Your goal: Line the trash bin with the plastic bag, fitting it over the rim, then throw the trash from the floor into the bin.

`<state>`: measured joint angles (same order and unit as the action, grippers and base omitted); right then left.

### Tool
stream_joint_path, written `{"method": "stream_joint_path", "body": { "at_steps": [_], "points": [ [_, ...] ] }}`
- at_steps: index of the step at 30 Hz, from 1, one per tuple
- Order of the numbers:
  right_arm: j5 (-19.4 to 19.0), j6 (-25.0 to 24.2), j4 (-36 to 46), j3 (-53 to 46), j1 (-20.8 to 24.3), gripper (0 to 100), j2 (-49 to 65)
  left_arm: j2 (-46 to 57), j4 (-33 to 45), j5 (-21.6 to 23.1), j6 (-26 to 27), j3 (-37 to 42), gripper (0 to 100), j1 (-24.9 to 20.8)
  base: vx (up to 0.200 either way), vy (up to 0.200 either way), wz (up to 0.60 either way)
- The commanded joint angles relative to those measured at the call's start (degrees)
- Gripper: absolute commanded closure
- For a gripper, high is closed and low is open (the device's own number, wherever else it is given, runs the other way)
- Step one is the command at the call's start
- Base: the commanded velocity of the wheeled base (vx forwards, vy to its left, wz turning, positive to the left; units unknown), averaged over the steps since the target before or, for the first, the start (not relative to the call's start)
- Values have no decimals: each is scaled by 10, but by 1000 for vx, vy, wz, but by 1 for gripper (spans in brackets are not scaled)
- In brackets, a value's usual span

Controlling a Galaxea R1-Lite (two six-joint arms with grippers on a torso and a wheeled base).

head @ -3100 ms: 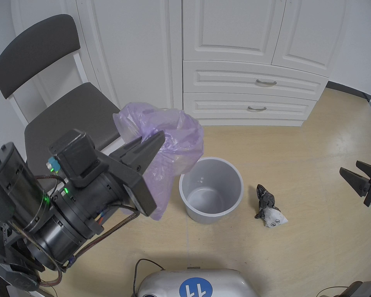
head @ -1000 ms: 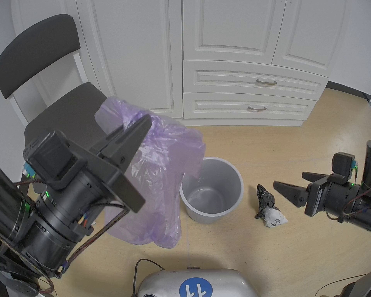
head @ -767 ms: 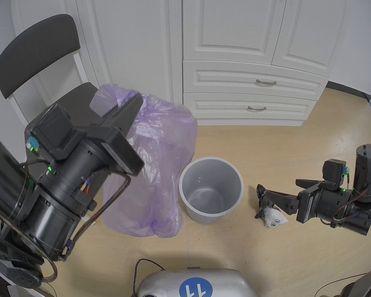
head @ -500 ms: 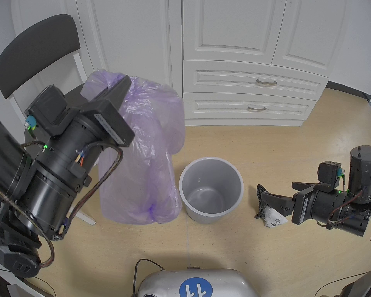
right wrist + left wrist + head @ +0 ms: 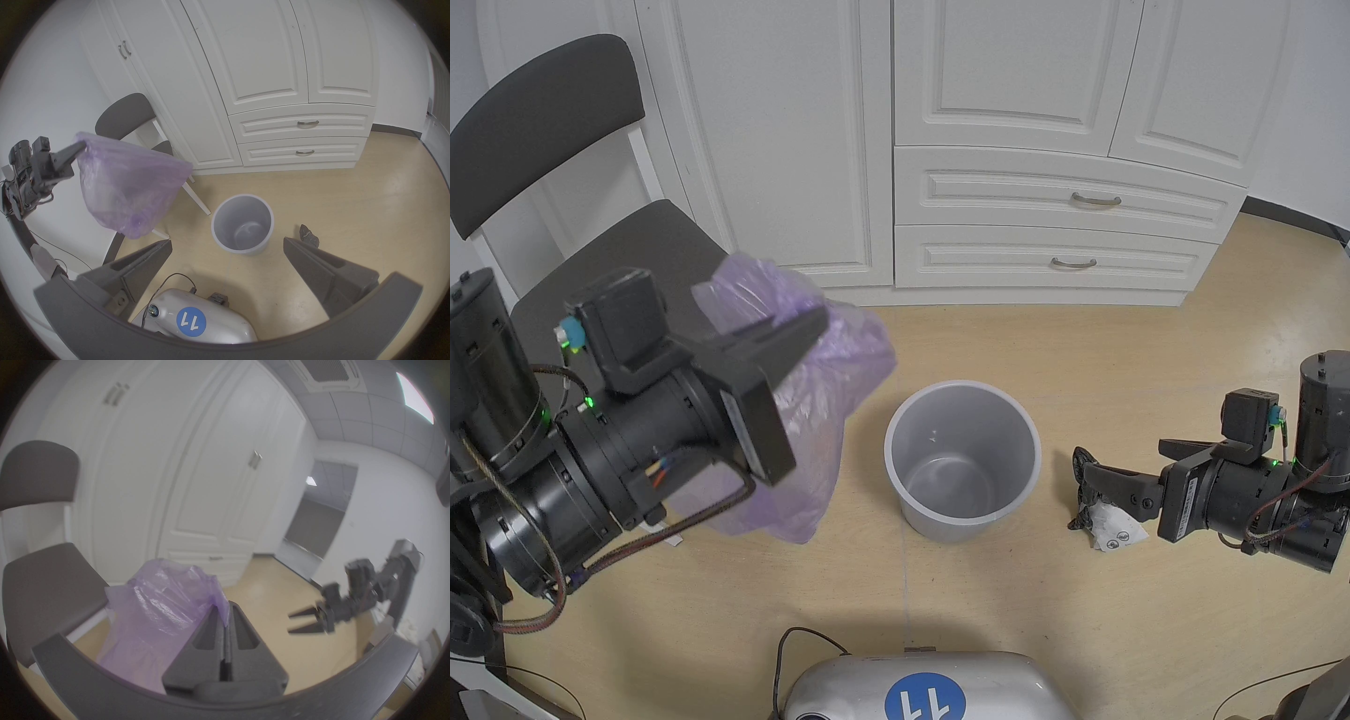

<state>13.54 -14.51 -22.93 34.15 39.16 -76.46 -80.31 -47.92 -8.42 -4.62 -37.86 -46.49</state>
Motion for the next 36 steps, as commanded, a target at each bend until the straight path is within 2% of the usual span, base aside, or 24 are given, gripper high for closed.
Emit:
{"method": "stream_joint_path", "body": {
  "at_steps": [1, 4, 5, 6, 8, 13, 15, 17, 18, 19, 20, 22, 23, 25, 36],
  "points": [
    [1, 5, 1, -1, 0, 0, 19, 64, 309, 195, 0, -153, 100, 9, 0, 0, 0],
    [-6, 19, 13, -9, -5, 0, 48, 60, 478, 245, 11, -237, 100, 14, 0, 0, 0],
    [-6, 20, 13, -9, -6, 0, 48, 60, 485, 246, 13, -240, 100, 15, 0, 0, 0],
    [-7, 33, 17, -14, -8, 0, 51, 55, 534, 256, 34, -262, 100, 20, 0, 0, 0],
    [-7, 40, 19, -18, -9, 0, 51, 53, 547, 262, 66, -259, 100, 25, 0, 0, 0],
    [-21, 40, 17, -18, -15, 0, 39, 48, 543, 307, 118, -231, 100, 47, 0, 0, 0],
    [-53, 38, 17, -15, -35, 0, 31, 51, 541, 317, 146, -215, 100, 56, 0, 0, 0],
    [-69, 36, 17, -13, -44, 0, 26, 52, 535, 321, 153, -208, 100, 59, 0, 0, 0],
    [-94, 35, 17, -9, -65, 0, 18, 54, 522, 329, 161, -195, 100, 61, 0, 0, 0],
    [-101, 34, 17, -8, -70, 0, 16, 55, 518, 331, 163, -192, 100, 61, 0, 0, 0],
    [-128, 25, 13, -5, -87, 0, -1, 57, 492, 340, 166, -177, 100, 62, 0, 0, 0],
    [-149, 3, 10, 0, -93, 0, -19, 59, 462, 345, 166, -159, 100, 61, 0, 0, 0],
    [-149, 3, 10, 0, -93, 0, -19, 59, 462, 345, 166, -159, 100, 61, 0, 0, 0],
    [-164, -29, 10, 11, -94, 0, -51, 60, 416, 345, 165, -141, 100, 60, 0, 0, 0],
    [-178, -32, -9, 13, -83, 0, -179, 59, 369, 370, 165, -136, 100, 54, 0, 0, 0]
  ]
}}
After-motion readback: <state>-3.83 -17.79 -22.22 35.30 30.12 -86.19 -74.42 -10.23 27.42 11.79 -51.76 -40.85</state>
